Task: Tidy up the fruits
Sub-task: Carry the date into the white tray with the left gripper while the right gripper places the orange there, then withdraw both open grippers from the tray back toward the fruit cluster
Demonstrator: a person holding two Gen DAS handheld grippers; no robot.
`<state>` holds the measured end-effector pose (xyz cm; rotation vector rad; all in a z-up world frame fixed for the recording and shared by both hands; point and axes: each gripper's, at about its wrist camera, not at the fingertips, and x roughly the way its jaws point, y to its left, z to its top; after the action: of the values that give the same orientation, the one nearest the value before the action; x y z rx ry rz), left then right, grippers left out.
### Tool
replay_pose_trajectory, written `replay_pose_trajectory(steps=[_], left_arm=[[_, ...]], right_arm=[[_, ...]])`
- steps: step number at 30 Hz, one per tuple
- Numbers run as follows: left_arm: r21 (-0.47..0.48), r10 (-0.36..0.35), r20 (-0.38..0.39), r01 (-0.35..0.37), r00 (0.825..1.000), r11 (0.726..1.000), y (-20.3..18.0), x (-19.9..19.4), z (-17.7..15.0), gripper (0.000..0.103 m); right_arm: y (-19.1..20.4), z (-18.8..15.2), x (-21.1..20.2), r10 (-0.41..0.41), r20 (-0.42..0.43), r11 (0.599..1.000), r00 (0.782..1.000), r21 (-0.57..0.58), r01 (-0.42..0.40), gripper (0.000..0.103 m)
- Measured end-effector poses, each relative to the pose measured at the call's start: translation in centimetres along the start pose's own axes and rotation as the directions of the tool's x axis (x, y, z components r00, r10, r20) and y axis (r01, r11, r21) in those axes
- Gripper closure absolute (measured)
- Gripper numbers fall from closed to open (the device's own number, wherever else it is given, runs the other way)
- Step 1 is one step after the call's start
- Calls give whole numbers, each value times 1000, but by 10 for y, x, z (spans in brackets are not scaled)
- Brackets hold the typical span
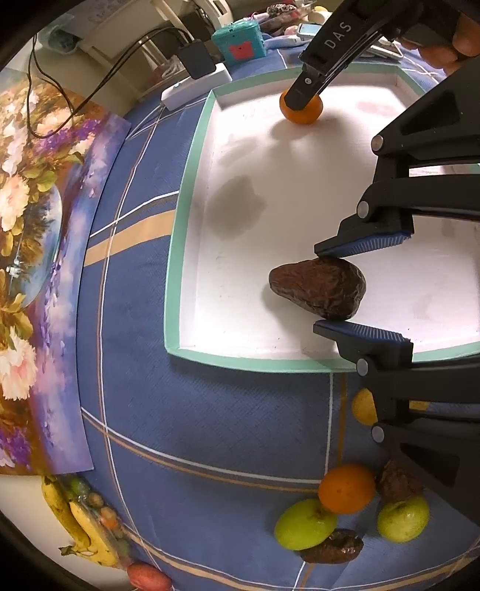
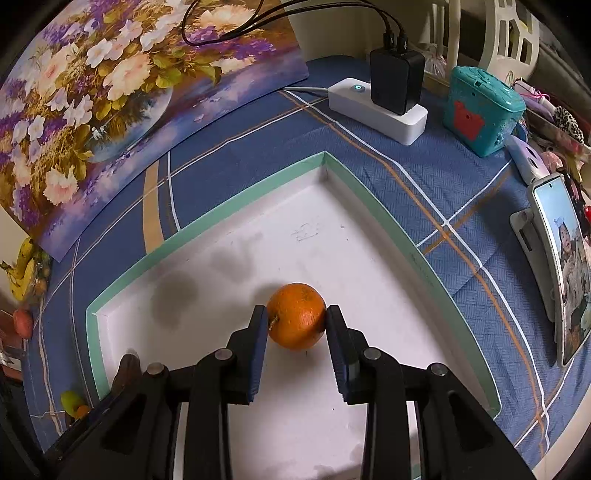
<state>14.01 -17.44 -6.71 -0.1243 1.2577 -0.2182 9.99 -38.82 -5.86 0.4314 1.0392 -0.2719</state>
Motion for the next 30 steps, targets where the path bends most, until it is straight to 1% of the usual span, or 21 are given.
replay_pose_trajectory(steps=[6, 9, 18, 23, 26, 27, 28, 29, 30], left_arm=[[10, -8, 6, 8, 1000, 1000, -6, -9, 2, 66], [12, -18, 15, 18, 1000, 1000, -7, -18, 3, 65], [6, -51, 106, 50, 993, 999, -7, -63, 7, 65], [-12, -25, 136, 27, 990, 1000, -3, -74, 9, 65], [-32, -4, 132, 8, 991, 999, 5, -72, 10, 65], [-37, 2, 129, 3, 992, 999, 6, -69, 10, 64], [-48, 13, 123, -7, 992, 999, 9, -66, 10, 60], [-58, 27, 116, -21, 993, 998, 12, -64, 9, 53], [-65, 39, 112, -32, 993, 997, 15, -62, 9, 49]], right_arm=[[0, 2, -3, -6, -4, 1000, 1000, -6, 6, 68], [0, 3, -9, -7, 11, 1000, 1000, -13, 7, 68], [2, 10, -49, 13, 94, 999, 995, -36, -10, 68], [6, 12, -62, 11, 117, 999, 993, -52, -5, 68], [7, 11, -59, 7, 111, 998, 994, -56, -1, 68], [7, 10, -57, 6, 105, 998, 994, -55, -1, 68], [7, 9, -55, 4, 101, 999, 995, -53, 1, 67], [6, 9, -53, 1, 95, 999, 996, -53, 4, 66], [6, 9, -50, -2, 89, 998, 996, -55, 7, 59]])
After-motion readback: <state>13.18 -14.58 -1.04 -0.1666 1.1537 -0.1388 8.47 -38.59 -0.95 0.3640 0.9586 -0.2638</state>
